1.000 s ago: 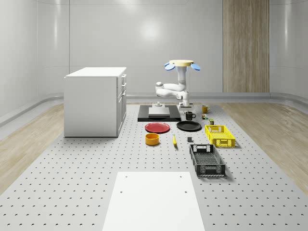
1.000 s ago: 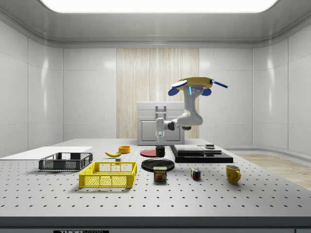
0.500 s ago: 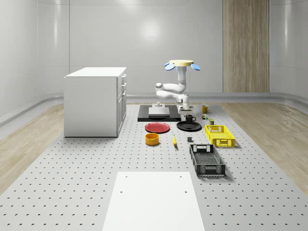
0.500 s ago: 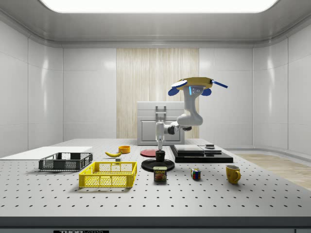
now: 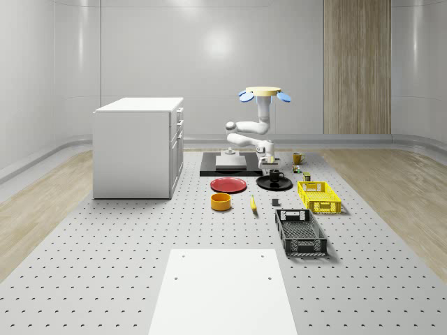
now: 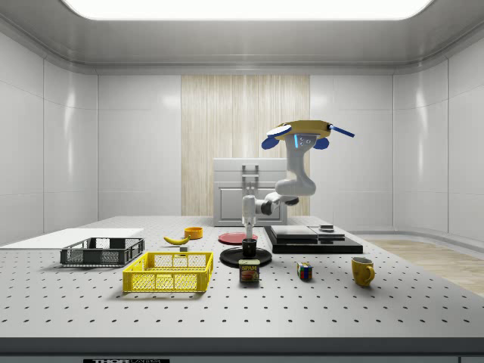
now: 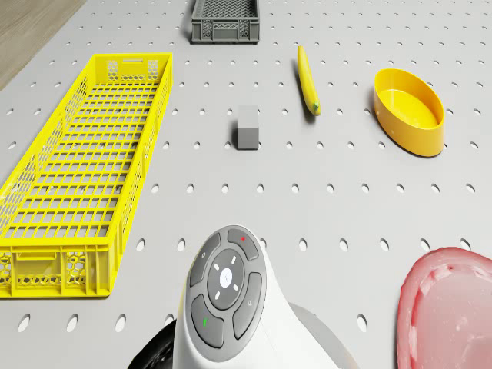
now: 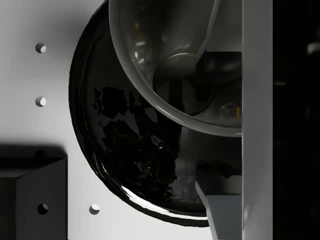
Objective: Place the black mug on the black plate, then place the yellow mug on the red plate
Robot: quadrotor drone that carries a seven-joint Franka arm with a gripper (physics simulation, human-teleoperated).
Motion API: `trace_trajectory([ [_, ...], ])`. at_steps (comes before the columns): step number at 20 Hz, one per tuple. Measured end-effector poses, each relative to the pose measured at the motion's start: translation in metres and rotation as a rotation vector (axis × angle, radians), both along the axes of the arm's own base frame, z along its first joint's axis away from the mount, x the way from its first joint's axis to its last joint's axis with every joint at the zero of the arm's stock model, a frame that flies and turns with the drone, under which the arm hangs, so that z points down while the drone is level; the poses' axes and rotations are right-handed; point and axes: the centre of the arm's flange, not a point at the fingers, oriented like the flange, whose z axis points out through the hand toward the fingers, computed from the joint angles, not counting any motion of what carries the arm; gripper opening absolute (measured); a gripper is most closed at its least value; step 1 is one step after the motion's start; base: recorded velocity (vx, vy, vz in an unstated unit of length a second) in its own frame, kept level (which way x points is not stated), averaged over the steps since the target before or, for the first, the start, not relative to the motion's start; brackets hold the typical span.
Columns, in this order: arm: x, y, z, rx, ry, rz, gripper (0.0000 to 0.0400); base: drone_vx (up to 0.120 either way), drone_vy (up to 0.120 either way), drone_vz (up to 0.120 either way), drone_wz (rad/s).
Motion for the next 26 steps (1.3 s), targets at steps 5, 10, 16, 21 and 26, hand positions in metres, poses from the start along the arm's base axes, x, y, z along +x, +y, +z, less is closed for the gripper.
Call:
trace_trajectory([
  [5,0.0,0.0,-0.011,0.0,0.0,0.0,0.0364,0.0,0.0,0.0,0.0],
  [10,0.0,0.0,-0.03,0.0,0.0,0.0,0.039,0.0,0.0,0.056,0.0],
  [16,0.0,0.0,-0.042,0.0,0.0,0.0,0.0398,0.0,0.0,0.12,0.0],
  [21,0.0,0.0,-0.045,0.0,0.0,0.0,0.0399,-0.072,0.096,0.056,0.0],
  [26,0.0,0.0,-0.046,0.0,0.0,0.0,0.04,-0.12,0.12,0.0,0.0],
])
